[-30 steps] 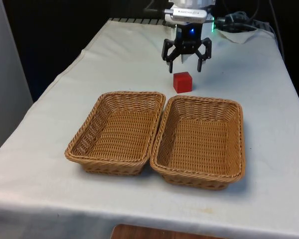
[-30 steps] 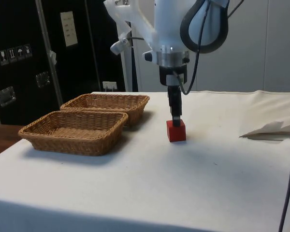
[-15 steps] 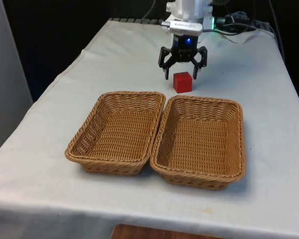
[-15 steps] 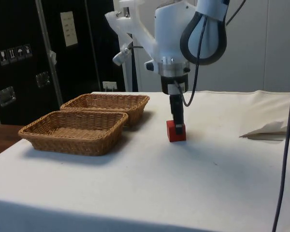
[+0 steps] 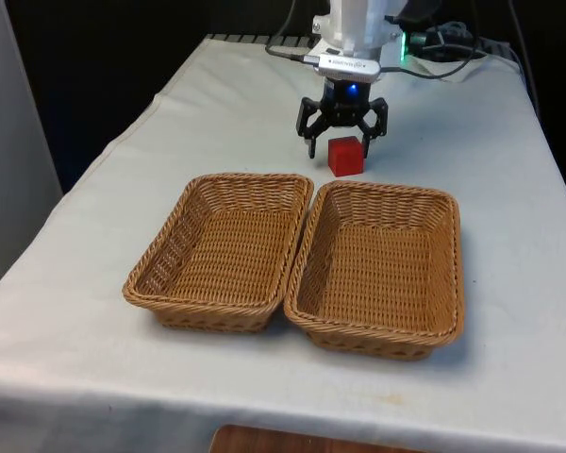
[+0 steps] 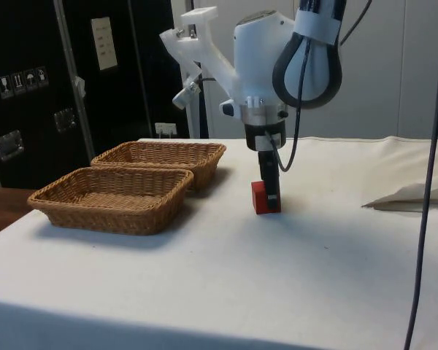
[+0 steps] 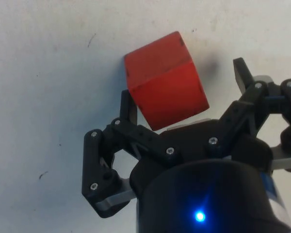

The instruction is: Pick up the red cube and place it into the right basket.

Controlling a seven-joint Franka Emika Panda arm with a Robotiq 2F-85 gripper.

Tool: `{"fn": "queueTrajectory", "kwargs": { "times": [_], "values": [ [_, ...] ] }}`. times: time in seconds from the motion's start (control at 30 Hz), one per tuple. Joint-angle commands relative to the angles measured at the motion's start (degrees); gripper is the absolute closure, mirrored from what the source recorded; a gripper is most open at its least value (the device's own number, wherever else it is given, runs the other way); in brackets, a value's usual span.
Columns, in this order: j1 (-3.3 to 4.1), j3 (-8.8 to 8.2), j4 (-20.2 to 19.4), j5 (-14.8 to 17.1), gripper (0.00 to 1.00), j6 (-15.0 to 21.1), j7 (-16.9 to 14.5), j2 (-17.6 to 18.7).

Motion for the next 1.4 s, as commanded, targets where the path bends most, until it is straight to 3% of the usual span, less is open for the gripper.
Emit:
{"fn": "queueTrajectory", "kwargs": {
  "times": [0.0, 0.13, 0.17, 0.2, 0.27, 0.3, 0.43, 0.47, 0.83, 0.93, 1.1, 1.13, 1.17, 1.37],
  "values": [
    [-0.11, 0.29, -0.17, 0.34, 0.0, 0.34, -0.11, -0.11],
    [-0.17, 0.11, -0.11, 0.23, 0.0, 0.29, -0.11, 0.06],
    [0.0, 0.0, 0.0, 0.0, 0.06, 0.0, 0.0, 0.0],
    [-0.11, 0.11, -0.06, 0.17, 0.06, 0.29, -0.11, 0.06],
    [-0.11, 0.06, -0.06, 0.17, 0.26, 0.23, -0.11, 0.11],
    [-0.11, 0.06, -0.06, 0.17, 0.5, 0.23, -0.11, 0.17],
    [-0.11, 0.0, 0.0, 0.11, 0.92, 0.23, -0.11, 0.17],
    [-0.11, 0.0, 0.0, 0.11, 0.98, 0.23, -0.11, 0.17],
    [0.0, -0.11, 0.06, 0.0, 0.97, 0.0, 0.06, -0.06],
    [0.4, -1.2, 0.17, -0.8, 0.97, -2.41, 1.09, -2.64],
    [0.34, -1.43, 0.29, -1.26, 0.97, -4.47, 1.66, -4.81],
    [0.0, -0.63, 0.06, 0.0, 0.97, -4.07, 0.63, -4.76],
    [0.29, -1.43, 0.34, -1.26, 0.97, -4.98, 1.72, -5.27],
    [0.0, -1.49, 0.74, -0.8, 0.97, -7.1, 1.32, -7.33]
  ]
}}
